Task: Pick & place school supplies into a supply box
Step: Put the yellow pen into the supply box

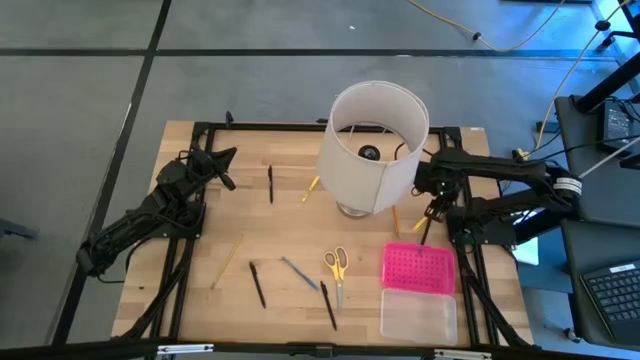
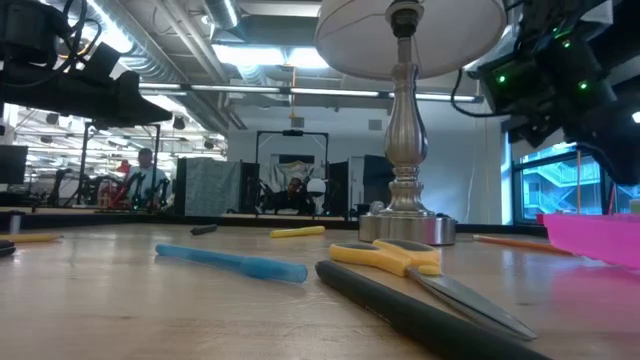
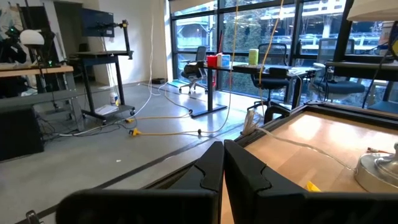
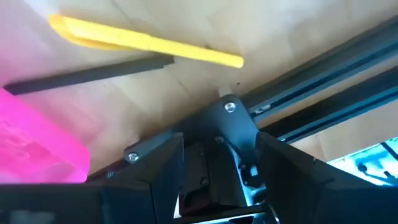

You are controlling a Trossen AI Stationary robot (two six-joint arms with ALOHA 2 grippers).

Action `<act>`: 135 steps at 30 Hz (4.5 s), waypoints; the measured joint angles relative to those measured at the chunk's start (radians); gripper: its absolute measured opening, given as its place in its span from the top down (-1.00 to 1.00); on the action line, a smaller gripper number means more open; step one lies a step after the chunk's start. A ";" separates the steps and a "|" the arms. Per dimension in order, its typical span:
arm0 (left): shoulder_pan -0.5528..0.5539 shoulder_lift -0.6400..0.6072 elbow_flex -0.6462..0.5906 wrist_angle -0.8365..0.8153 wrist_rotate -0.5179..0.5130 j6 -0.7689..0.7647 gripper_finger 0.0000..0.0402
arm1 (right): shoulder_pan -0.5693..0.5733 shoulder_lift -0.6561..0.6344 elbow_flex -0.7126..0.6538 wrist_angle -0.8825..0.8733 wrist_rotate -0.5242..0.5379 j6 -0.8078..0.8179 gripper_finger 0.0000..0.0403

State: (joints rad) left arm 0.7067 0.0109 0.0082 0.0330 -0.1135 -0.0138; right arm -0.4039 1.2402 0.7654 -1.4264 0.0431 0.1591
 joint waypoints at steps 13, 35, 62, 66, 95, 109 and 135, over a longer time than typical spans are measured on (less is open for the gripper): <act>0.000 0.000 0.000 -0.002 0.000 0.000 0.97 | 0.004 0.174 0.000 0.053 -0.079 -0.032 -0.01; 0.000 0.000 0.000 -0.002 -0.001 0.001 0.97 | -0.077 0.223 0.000 0.113 -0.204 0.340 -0.02; 0.000 0.000 0.000 0.000 0.006 0.001 0.97 | -0.020 0.223 0.000 0.241 -0.354 0.922 -0.01; 0.000 0.000 0.000 0.018 0.006 0.001 0.97 | 0.004 0.223 0.000 0.252 -0.352 0.984 -0.01; 0.000 0.000 0.000 0.023 0.046 -0.027 0.97 | -0.005 0.221 -0.001 0.145 -0.361 1.180 -0.01; 0.000 0.000 0.000 0.022 0.055 -0.027 0.97 | -0.002 0.210 -0.001 0.187 -0.245 1.306 -0.01; 0.000 0.000 0.000 0.016 0.076 -0.029 0.97 | 0.036 -0.020 -0.226 0.467 -0.321 1.593 -0.01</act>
State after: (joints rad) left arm 0.7067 0.0111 0.0080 0.0486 -0.0370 -0.0427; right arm -0.3682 1.2205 0.5394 -0.9595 -0.2777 1.7522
